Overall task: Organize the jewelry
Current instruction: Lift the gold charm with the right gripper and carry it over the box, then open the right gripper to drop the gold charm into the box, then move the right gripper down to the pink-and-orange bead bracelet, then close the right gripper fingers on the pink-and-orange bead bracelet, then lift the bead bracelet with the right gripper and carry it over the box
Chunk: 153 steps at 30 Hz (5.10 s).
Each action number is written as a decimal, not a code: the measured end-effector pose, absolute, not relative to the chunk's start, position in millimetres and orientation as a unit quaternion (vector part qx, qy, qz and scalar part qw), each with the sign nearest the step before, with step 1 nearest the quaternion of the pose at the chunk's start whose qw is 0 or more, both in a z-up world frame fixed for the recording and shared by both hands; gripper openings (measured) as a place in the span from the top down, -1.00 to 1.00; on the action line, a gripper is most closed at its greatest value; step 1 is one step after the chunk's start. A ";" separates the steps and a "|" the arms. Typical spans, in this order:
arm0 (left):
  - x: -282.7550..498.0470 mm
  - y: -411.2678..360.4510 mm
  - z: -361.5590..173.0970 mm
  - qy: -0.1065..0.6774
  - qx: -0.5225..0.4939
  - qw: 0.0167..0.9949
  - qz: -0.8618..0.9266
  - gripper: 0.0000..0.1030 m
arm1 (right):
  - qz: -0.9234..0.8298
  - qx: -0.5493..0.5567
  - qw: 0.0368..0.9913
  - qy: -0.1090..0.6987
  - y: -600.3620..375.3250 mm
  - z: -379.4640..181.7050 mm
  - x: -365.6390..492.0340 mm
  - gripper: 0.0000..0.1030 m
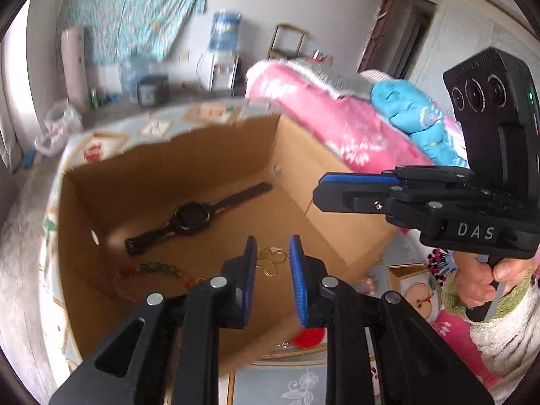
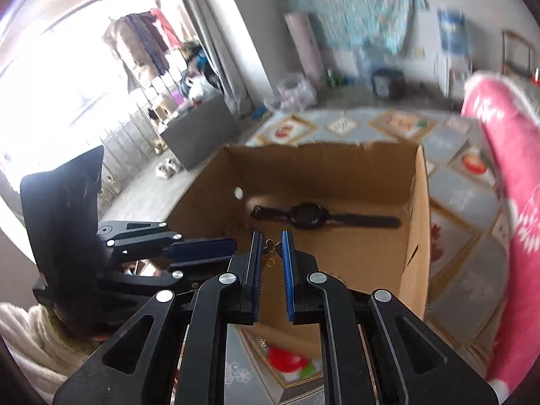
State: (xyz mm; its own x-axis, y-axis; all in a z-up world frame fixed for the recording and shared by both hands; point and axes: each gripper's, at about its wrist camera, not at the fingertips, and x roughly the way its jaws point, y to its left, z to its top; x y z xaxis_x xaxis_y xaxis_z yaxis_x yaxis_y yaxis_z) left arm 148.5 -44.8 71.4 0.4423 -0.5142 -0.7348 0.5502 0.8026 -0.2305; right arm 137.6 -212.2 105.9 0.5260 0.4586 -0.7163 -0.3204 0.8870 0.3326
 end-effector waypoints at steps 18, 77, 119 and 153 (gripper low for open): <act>177.1 -35.1 61.7 0.455 -0.028 0.837 -0.302 0.38 | 0.194 0.103 0.872 0.437 -236.0 91.6 175.7 0.59; 65.1 -74.4 -43.1 0.386 0.146 0.866 -0.282 0.88 | 0.127 0.111 0.871 0.461 -223.5 -15.5 31.5 0.26; 57.7 -67.6 -33.2 0.436 0.131 0.860 -0.233 0.94 | 0.064 0.099 0.884 0.452 -252.4 -9.3 24.5 0.86; 7.0 -52.8 20.4 0.382 0.131 0.891 -0.209 0.94 | 0.086 0.137 0.919 0.359 -254.9 59.5 -20.2 0.86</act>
